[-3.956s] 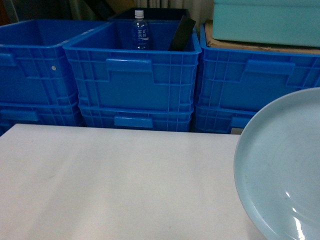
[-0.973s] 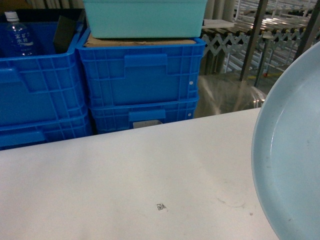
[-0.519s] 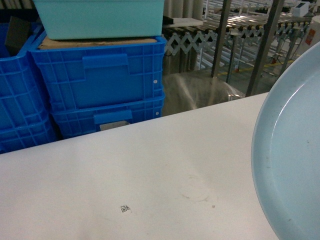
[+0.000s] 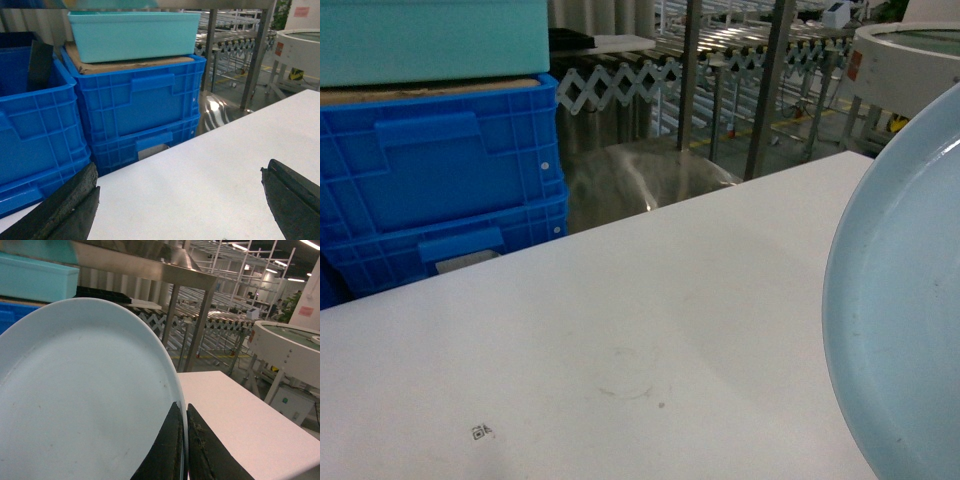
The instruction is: Place blue tray on left shelf second layer neatly
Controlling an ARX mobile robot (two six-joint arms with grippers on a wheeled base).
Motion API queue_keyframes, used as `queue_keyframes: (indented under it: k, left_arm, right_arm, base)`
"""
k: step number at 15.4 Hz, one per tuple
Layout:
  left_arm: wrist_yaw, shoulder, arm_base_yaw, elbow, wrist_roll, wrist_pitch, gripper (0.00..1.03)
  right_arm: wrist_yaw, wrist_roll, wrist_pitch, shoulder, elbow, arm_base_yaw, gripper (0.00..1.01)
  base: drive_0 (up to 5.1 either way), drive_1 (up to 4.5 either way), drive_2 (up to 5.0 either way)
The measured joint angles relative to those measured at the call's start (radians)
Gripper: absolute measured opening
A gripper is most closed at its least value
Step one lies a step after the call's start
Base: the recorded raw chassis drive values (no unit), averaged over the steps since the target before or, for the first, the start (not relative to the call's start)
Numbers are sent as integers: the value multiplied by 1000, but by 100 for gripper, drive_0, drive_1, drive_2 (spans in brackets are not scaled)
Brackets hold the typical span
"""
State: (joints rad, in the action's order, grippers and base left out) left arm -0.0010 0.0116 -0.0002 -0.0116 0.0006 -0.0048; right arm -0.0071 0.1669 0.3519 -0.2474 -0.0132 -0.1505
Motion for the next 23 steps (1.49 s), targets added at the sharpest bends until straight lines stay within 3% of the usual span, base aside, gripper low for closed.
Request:
queue_keyframes:
  k: [23]
  left_arm:
    - [0,0,0,0,0,0,98]
  right_arm:
    - [0,0,0,0,0,0,2]
  base:
    - [-156,-156,-156]
